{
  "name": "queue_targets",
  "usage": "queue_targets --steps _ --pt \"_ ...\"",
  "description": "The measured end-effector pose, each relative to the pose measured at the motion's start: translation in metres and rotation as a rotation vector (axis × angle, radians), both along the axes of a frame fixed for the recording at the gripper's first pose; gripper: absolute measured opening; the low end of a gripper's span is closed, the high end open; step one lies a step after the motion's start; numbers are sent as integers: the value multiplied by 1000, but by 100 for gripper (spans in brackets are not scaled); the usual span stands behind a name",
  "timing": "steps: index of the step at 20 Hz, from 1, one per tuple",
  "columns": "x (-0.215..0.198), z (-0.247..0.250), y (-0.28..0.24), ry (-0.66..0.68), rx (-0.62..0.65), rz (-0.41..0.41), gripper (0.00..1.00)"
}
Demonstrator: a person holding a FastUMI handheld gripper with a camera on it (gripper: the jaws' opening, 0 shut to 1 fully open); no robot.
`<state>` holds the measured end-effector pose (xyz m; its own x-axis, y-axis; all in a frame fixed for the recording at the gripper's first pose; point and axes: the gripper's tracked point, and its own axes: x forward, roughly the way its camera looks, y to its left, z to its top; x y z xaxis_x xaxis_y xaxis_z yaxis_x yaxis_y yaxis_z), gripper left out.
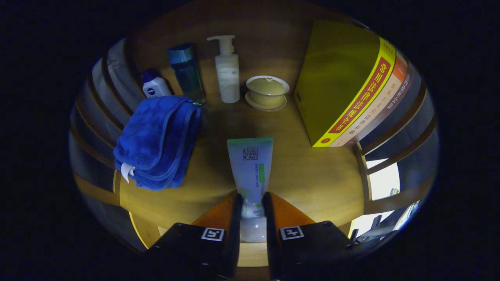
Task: Pull open the drawer, take out the items inside it, and place them on the countertop above the cabinet.
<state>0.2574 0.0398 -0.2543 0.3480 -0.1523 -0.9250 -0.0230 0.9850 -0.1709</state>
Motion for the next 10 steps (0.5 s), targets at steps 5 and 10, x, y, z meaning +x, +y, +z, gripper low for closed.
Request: queue_targets --steps 5,10 --pt "0 18 8 -95 62 -27 50" --pt "-31 82 20 -313 98 23 92"
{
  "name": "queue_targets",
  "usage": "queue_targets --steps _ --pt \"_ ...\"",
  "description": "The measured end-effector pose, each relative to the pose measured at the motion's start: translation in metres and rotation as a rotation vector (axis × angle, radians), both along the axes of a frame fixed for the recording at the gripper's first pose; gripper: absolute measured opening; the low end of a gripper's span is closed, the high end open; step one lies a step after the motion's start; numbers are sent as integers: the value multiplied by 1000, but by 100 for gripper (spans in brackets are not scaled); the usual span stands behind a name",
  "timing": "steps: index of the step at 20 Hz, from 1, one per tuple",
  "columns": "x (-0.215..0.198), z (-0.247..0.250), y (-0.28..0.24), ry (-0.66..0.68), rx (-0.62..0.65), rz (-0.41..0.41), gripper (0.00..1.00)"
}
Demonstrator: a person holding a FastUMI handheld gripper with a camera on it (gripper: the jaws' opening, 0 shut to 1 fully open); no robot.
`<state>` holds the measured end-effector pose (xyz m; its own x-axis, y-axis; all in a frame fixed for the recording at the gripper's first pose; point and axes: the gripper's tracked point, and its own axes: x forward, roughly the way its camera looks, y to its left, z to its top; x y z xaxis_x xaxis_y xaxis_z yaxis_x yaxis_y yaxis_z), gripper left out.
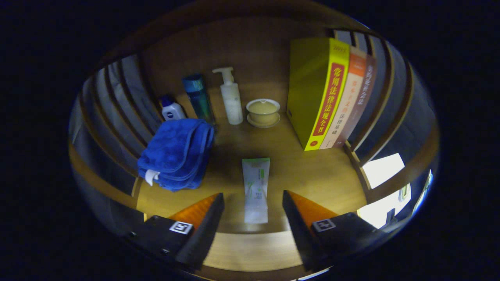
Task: Pull open the drawer, take out the items inside it, and place them on the countertop above the cabinet.
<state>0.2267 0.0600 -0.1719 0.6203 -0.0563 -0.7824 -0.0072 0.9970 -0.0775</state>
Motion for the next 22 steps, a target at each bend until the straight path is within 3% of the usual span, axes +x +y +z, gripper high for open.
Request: queue_targets --steps 1,6,11,18,22 --pt "-11 15 2 -46 0 14 100" --pt "-94 65 30 -207 57 78 99" --pt "-185 69 24 -314 74 57 99" --pt "-281 38 5 -402 46 94 99" --pt "-314 -8 3 -358 46 108 99"
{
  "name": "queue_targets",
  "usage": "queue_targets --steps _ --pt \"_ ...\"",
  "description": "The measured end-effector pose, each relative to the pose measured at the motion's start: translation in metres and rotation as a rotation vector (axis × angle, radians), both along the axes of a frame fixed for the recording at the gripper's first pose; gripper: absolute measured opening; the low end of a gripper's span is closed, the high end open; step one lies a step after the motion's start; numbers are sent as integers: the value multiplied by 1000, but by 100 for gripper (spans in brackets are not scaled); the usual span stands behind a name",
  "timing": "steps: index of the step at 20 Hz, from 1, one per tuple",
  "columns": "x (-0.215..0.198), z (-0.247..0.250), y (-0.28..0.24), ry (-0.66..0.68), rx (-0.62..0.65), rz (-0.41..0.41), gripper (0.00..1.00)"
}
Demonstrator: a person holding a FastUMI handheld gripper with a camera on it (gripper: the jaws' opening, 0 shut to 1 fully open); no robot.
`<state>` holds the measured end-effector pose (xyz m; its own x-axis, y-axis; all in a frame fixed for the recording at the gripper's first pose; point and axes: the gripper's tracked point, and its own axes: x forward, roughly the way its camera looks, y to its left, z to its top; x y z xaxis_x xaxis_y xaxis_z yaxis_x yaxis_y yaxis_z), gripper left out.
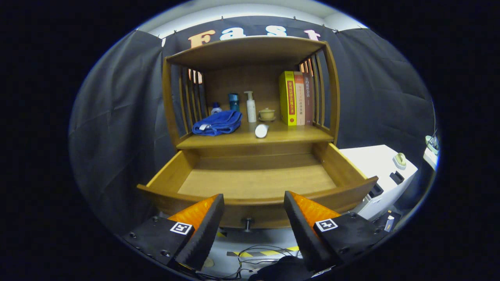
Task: Pull open the drawer, take out the items inside it, and place them on the countertop above the cabinet.
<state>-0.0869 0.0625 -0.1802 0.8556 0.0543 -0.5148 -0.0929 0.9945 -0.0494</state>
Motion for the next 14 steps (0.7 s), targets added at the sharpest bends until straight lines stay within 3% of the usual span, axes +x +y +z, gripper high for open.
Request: queue_targets --steps 4,14 --pt "-7 -38 -4 18 -9 4 99" --pt "15 -56 -12 -15 64 -71 96"
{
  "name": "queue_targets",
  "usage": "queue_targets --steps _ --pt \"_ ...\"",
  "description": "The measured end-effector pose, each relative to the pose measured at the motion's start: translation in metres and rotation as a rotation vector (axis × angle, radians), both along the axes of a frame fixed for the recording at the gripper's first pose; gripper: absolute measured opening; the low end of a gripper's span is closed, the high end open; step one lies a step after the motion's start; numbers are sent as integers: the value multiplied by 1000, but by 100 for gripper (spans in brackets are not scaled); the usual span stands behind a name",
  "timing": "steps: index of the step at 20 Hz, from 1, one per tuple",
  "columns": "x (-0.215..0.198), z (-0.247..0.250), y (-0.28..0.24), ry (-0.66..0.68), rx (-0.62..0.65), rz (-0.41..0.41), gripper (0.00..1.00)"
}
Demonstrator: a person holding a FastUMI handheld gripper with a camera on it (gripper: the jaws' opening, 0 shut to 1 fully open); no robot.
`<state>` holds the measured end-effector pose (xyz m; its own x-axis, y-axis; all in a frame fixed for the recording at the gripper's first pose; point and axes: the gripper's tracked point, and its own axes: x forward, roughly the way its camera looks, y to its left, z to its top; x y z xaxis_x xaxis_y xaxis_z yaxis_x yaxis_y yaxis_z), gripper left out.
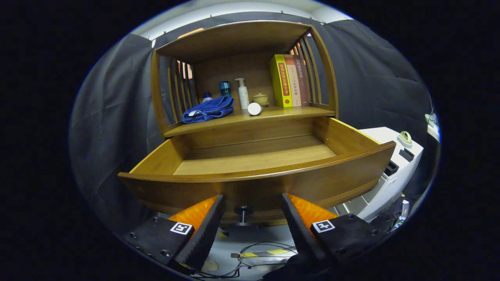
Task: Pull open the drawer, take out the items inside it, and place them on the countertop above the cabinet.
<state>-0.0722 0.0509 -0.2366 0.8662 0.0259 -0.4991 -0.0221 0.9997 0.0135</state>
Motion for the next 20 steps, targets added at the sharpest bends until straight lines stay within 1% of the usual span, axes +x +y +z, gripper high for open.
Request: queue_targets --steps 3,7,9,11,14,20 --pt "19 -3 3 0 -6 -14 96" --pt "58 -9 0 -17 1 -7 96" --pt "81 -5 -1 -47 -5 -10 97" --pt "99 -11 -1 -47 -22 -3 96" --pt "128 -20 0 -48 -25 -4 96" --pt "165 -30 -1 -52 -36 0 96"
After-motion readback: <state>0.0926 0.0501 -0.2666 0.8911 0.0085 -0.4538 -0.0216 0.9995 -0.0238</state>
